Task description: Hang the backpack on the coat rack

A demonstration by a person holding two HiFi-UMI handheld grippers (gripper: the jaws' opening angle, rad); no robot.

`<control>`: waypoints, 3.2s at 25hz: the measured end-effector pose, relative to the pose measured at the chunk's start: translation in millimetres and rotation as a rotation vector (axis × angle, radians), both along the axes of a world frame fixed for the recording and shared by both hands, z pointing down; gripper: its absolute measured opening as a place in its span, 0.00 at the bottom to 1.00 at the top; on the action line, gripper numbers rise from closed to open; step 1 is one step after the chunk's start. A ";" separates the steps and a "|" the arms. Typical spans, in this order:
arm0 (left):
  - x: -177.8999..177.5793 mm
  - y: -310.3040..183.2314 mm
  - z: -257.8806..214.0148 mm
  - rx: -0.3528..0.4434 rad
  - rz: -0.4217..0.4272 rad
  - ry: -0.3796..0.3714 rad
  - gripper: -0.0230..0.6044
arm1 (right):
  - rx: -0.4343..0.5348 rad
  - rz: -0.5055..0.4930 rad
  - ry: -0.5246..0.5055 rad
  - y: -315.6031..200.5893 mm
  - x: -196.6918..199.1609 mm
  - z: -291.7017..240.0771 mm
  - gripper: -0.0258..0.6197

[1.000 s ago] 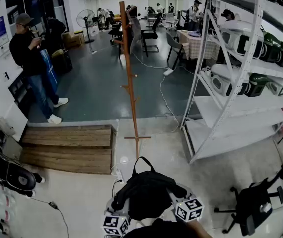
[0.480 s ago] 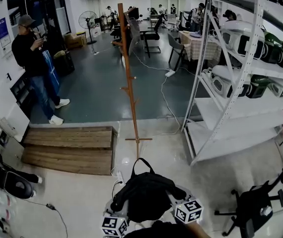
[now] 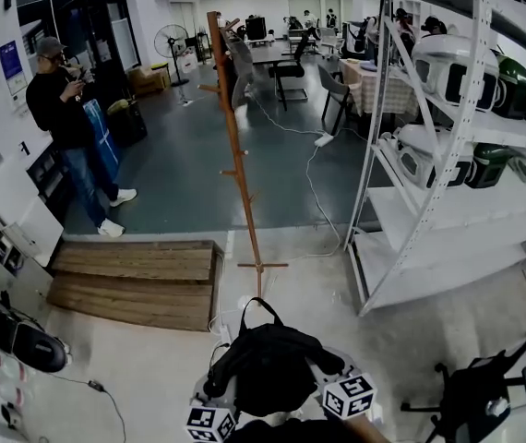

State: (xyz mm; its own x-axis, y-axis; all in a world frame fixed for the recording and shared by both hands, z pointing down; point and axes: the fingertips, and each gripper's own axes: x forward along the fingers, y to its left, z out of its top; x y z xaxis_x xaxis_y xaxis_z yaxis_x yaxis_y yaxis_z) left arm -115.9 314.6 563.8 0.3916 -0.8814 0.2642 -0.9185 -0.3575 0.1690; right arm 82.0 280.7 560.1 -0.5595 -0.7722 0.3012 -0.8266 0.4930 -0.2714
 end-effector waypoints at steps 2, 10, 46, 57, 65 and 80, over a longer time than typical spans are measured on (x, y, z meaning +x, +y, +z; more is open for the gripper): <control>7.5 -6.9 -0.7 0.007 -0.005 -0.005 0.16 | 0.007 -0.008 0.000 -8.0 7.3 -2.8 0.21; 20.2 -35.4 -3.3 -0.002 -0.027 -0.005 0.16 | 0.002 -0.024 -0.010 -38.5 20.0 -4.4 0.21; -51.0 -310.4 0.8 -0.049 0.025 0.027 0.16 | -0.007 0.003 0.014 -307.1 -55.6 -12.4 0.21; -71.9 -370.9 -4.0 -0.038 -0.004 0.022 0.16 | -0.002 -0.033 0.008 -372.1 -78.5 -15.0 0.21; -60.5 -398.3 -1.3 -0.038 -0.087 0.021 0.16 | -0.006 -0.126 -0.003 -415.1 -70.5 -10.4 0.21; 1.5 -453.1 -2.4 -0.023 -0.209 0.023 0.16 | 0.022 -0.260 -0.002 -495.3 -16.3 -16.0 0.21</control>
